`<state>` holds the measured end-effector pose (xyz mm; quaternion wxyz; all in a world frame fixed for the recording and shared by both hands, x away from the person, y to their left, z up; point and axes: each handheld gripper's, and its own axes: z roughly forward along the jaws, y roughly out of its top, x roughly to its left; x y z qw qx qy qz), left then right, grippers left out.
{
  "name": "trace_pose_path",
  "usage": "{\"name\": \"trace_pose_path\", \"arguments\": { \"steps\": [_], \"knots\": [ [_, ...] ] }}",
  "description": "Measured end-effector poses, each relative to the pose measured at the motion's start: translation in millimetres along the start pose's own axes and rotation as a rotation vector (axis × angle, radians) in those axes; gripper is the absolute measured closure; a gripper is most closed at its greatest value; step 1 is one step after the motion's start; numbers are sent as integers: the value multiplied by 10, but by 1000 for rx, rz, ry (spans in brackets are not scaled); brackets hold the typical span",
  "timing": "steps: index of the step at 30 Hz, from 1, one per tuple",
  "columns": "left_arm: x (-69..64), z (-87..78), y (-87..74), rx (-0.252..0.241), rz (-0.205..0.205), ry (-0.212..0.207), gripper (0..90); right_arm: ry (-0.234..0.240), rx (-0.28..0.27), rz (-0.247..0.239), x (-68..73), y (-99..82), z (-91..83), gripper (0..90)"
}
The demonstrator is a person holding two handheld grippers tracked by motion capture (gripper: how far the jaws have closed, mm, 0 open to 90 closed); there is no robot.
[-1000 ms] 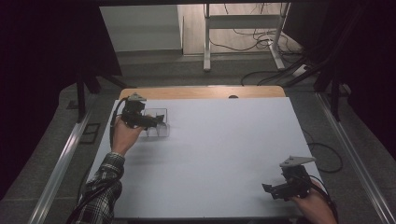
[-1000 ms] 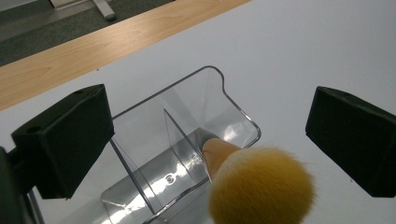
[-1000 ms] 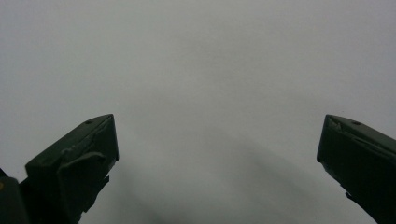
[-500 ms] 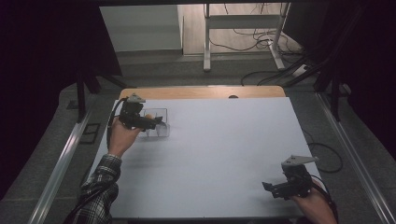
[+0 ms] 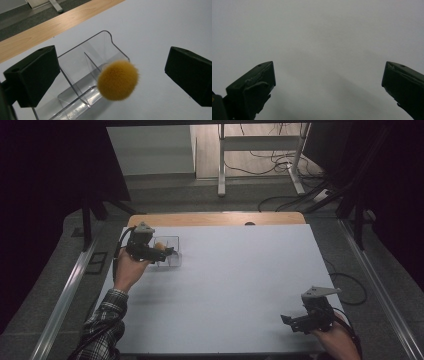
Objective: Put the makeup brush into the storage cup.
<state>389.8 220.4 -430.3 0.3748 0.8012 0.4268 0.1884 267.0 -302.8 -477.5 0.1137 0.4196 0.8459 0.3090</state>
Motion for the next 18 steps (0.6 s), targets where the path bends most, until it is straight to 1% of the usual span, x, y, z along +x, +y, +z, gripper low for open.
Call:
{"name": "trace_pose_path", "arguments": {
  "steps": [3, 11, 13, 16, 17, 18],
  "knots": [
    [-7, -25, -26, -6, -4, 0, 1, 0, -1, -1, 3, 1, 3, 0],
    [-32, -63, -99, -2, -11, -8, 0, 0, 3, 0, 10, 2, 5, 0],
    [-45, -69, -118, -8, -16, -9, 0, 0, 3, 0, 11, 2, 5, 0],
    [-57, -87, -146, -14, -12, -9, 0, 0, 2, -2, 10, 2, 5, 0],
    [-67, -92, -159, -18, -21, -11, 0, 0, 3, 0, 11, 2, 5, 0],
    [-70, -96, -169, -19, -18, -17, 0, 1, 2, -3, 10, 2, 6, 0]
  ]
}}
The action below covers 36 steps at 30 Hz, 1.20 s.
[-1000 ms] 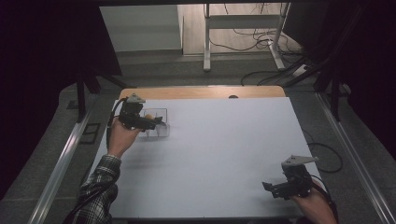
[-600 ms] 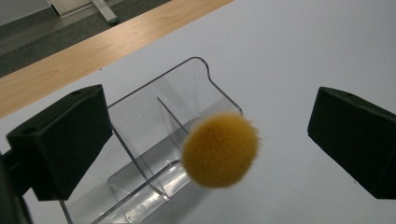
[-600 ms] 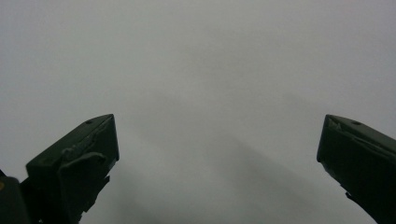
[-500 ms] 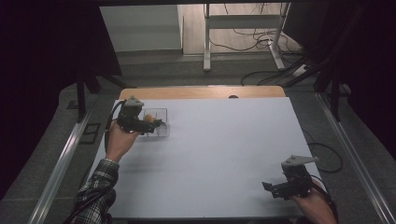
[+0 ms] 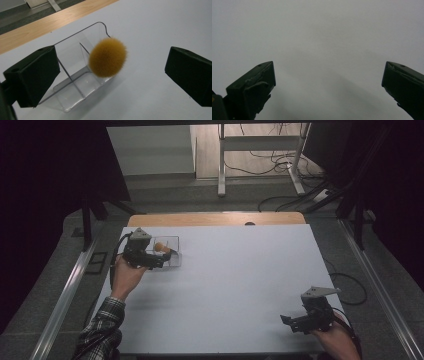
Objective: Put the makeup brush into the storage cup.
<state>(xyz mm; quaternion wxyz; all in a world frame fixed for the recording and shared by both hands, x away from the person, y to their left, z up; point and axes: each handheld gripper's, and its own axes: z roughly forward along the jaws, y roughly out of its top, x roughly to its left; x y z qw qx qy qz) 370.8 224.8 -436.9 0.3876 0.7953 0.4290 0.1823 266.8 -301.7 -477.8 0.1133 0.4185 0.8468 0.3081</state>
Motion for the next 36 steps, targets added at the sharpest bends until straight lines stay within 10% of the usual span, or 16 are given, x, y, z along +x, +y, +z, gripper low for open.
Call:
{"name": "trace_pose_path", "arguments": {
  "steps": [36],
  "knots": [
    [-193, -87, -304, 1, -2, -25, 0, 0, -6, -14, 12, 7, -12, 0]
  ]
}}
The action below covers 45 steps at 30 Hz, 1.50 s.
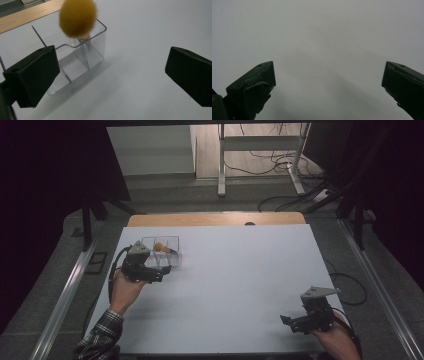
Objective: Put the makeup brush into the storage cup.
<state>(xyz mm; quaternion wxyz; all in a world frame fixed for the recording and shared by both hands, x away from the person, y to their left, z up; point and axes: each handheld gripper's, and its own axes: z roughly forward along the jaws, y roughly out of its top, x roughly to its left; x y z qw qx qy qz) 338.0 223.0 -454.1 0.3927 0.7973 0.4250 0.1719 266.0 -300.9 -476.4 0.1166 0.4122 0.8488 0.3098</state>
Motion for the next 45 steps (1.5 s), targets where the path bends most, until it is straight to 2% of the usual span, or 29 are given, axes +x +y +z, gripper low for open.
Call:
{"name": "trace_pose_path", "arguments": {
  "steps": [15, 33, 45],
  "knots": [
    [-86, -55, -133, 8, 14, -19, 2, 1, -12, 8, -8, 2, -16, 0],
    [-169, -137, -229, -3, 11, -36, 0, 1, -11, 5, -7, 2, -17, 0],
    [-196, -194, -315, 7, 8, -39, 0, -2, -12, 3, -6, 2, -18, 0]
  ]
}}
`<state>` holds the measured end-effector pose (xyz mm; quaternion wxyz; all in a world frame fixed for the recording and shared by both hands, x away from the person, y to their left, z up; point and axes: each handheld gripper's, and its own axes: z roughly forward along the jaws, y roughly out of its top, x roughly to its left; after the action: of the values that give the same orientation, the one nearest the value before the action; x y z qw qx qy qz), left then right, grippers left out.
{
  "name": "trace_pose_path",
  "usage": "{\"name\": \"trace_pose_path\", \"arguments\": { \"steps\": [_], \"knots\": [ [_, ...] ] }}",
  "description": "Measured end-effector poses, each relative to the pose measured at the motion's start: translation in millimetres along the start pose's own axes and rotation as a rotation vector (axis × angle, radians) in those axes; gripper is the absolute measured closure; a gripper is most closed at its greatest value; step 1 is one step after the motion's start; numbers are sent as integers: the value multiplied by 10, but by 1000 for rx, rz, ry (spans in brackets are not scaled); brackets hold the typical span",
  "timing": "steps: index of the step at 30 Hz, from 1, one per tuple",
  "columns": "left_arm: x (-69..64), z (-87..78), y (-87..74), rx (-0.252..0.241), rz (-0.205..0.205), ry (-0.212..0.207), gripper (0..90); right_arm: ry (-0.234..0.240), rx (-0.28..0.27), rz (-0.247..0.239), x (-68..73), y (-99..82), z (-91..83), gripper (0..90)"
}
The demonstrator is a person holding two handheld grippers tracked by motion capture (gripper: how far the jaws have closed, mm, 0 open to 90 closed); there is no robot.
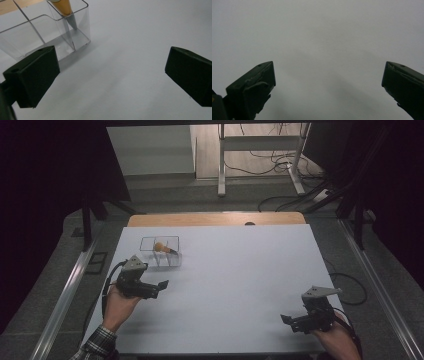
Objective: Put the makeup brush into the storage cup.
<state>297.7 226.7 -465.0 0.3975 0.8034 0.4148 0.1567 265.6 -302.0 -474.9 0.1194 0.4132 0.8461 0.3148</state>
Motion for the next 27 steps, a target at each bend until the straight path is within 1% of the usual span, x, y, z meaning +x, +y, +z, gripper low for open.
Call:
{"name": "trace_pose_path", "arguments": {
  "steps": [15, 20, 27],
  "knots": [
    [-17, -105, -105, -7, -15, 2, 0, 0, -2, 1, 1, 1, -2, 0],
    [-27, -123, -147, 6, -12, 1, 0, -2, -2, 1, 1, 1, -3, 0],
    [-48, -154, -187, 11, -7, 2, 0, -2, -1, 1, 1, 0, -3, 0]
  ]
}}
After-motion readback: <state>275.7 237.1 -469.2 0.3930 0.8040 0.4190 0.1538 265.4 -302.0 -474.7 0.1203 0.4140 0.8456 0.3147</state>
